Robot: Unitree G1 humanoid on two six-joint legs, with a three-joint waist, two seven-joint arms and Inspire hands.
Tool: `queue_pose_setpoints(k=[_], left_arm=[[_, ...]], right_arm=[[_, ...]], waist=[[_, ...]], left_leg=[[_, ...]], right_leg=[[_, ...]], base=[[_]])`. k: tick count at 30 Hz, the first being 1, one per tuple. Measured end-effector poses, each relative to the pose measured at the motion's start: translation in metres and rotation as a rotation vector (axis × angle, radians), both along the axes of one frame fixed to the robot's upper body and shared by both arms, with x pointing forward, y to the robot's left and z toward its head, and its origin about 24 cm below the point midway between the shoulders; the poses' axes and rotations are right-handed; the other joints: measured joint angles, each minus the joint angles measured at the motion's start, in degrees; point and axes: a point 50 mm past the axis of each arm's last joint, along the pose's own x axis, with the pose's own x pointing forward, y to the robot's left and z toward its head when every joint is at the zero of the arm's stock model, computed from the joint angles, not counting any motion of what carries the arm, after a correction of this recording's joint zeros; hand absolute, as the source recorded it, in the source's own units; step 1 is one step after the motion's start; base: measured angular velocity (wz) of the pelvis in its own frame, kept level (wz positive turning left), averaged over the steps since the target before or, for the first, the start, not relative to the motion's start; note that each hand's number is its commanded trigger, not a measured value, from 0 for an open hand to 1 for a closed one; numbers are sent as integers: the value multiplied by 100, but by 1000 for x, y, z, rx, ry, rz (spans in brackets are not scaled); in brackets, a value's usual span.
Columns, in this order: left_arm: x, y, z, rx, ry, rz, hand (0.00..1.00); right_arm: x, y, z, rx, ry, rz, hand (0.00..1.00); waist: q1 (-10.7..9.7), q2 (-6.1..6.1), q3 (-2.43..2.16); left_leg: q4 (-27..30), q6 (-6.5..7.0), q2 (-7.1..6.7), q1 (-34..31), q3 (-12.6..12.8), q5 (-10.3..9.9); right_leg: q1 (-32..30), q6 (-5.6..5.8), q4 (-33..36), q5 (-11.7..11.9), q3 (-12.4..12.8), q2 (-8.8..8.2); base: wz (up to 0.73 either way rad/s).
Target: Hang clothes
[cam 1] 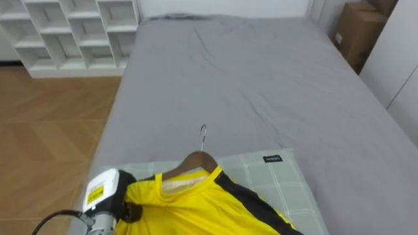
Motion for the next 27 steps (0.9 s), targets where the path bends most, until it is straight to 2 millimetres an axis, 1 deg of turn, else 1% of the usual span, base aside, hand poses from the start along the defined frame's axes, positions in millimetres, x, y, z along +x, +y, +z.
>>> queue_pose_setpoints(k=[3, 5, 10, 12, 16, 19, 21, 24, 27], left_arm=[[-1, 2, 4, 17, -32, -2, 100], [-3, 1, 7, 34, -58, -14, 100], [-4, 1, 7, 37, -63, -14, 100], [-4, 1, 7, 46, -76, -12, 100], [-9, 3, 6, 44, -92, -3, 100], [-9, 3, 10, 42, -122, -7, 100], [-9, 4, 14, 31, -169, 3, 100], [-9, 4, 16, 25, -200, 13, 100], [-10, 4, 16, 24, -202, 15, 100]], right_arm=[[-5, -3, 0, -8, 11, -23, 0], [-9, -4, -1, -14, 21, -40, 0], [-15, -5, -2, -20, 34, -60, 0], [-18, -6, -2, -18, 39, -80, 0], [-24, -7, -2, -20, 46, -103, 0], [-24, -8, -2, -21, 43, -122, 0], [-25, -10, -2, -27, 38, -144, 0], [-28, -12, -2, -36, 45, -154, 0], [-34, -15, -2, -61, 66, -144, 0]], waist=[[30, 5, 0], [53, -9, 8], [116, -41, 20], [148, -59, 28], [155, -80, 30], [157, -118, 50], [149, -159, 49], [129, -208, 18], [122, -235, 9]], left_leg=[[-54, -9, -9, 127, -16, 5], [-98, -21, -14, 227, -18, 13], [-147, -25, -24, 323, -25, 16], [-161, -25, -27, 340, -35, 16], [-218, -25, -32, 425, -42, 16], [-221, -25, -41, 428, -47, 16], [-220, -24, -49, 450, -42, 15], [-231, -24, -55, 471, -69, 15], [-266, -24, -59, 549, -73, 15]], right_leg=[[113, 8, -15, -16, -6, 2], [191, 7, -42, -16, -12, 4], [308, 14, -117, -13, -15, 8], [327, 17, -132, -15, -61, 0], [407, 26, -202, -21, -63, 3], [411, 36, -203, -35, -60, 0], [449, 38, -235, -38, -69, -3], [480, 39, -273, -35, -65, 1], [553, 42, -301, -33, -63, 31]], base=[[4], [0], [0], [0], [0], [0], [2], [0], [0]])
